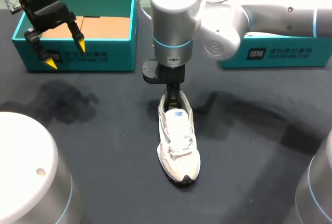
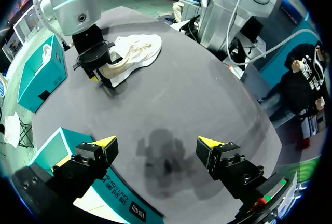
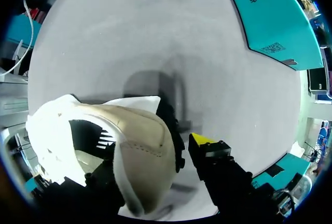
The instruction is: Take the shoe out of the shoebox, open the shoe tongue, remove and reinsert the insole, then place the shoe into the shoebox
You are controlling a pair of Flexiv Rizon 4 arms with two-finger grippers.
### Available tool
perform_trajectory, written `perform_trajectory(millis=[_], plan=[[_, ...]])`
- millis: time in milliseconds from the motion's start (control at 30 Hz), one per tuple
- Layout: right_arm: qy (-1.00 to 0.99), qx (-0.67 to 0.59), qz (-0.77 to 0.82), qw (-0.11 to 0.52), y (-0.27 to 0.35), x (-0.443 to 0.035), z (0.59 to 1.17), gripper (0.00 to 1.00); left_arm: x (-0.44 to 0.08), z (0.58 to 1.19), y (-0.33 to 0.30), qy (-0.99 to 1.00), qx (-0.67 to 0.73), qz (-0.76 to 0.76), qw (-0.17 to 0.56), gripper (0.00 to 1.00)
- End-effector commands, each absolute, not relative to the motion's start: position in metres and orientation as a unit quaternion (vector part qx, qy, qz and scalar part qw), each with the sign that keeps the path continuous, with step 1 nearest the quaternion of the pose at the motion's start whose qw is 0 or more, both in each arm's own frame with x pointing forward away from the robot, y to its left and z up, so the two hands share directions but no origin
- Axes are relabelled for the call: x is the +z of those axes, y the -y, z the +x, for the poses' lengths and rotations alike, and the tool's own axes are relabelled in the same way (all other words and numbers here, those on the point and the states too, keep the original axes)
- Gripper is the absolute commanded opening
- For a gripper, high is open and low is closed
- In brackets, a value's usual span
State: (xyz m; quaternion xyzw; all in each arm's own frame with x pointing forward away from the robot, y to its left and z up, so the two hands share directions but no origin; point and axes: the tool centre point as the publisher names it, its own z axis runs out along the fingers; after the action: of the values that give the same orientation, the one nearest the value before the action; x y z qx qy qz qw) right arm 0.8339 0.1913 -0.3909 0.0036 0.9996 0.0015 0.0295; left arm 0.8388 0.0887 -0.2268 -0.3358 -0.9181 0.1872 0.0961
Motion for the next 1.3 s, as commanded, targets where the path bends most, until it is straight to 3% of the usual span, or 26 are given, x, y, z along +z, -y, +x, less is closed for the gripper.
perform_trajectory(millis=[33, 133, 200, 500, 1133, 1300], plan=[[-1.0, 0.002, 0.006, 0.026, -0.193, -0.394, 0.834, 0.43, -0.227, 0.839, -0.089, 0.918, 0.186, -0.336, 0.096, 1.0], [-1.0, 0.003, 0.009, 0.026, -0.193, -0.393, 0.831, 0.26, -0.227, 0.839, -0.089, 0.918, 0.186, -0.336, 0.096, 1.0], [-1.0, 0.004, 0.012, 0.026, -0.192, -0.392, 0.829, 0.0, -0.227, 0.839, -0.089, 0.918, 0.186, -0.336, 0.096, 1.0], [-0.999, 0.003, 0.018, 0.041, -0.185, -0.363, 0.823, 0.0, -0.227, 0.839, -0.089, 0.918, 0.186, -0.336, 0.096, 1.0], [-0.996, -0.015, 0.041, 0.079, -0.119, -0.214, 0.857, 0.0, -0.227, 0.839, -0.089, 0.918, 0.186, -0.336, 0.096, 1.0], [-0.996, -0.015, 0.041, 0.079, -0.119, -0.214, 0.857, 0.0, -0.227, 0.839, -0.089, 0.918, 0.186, -0.336, 0.096, 1.0]])
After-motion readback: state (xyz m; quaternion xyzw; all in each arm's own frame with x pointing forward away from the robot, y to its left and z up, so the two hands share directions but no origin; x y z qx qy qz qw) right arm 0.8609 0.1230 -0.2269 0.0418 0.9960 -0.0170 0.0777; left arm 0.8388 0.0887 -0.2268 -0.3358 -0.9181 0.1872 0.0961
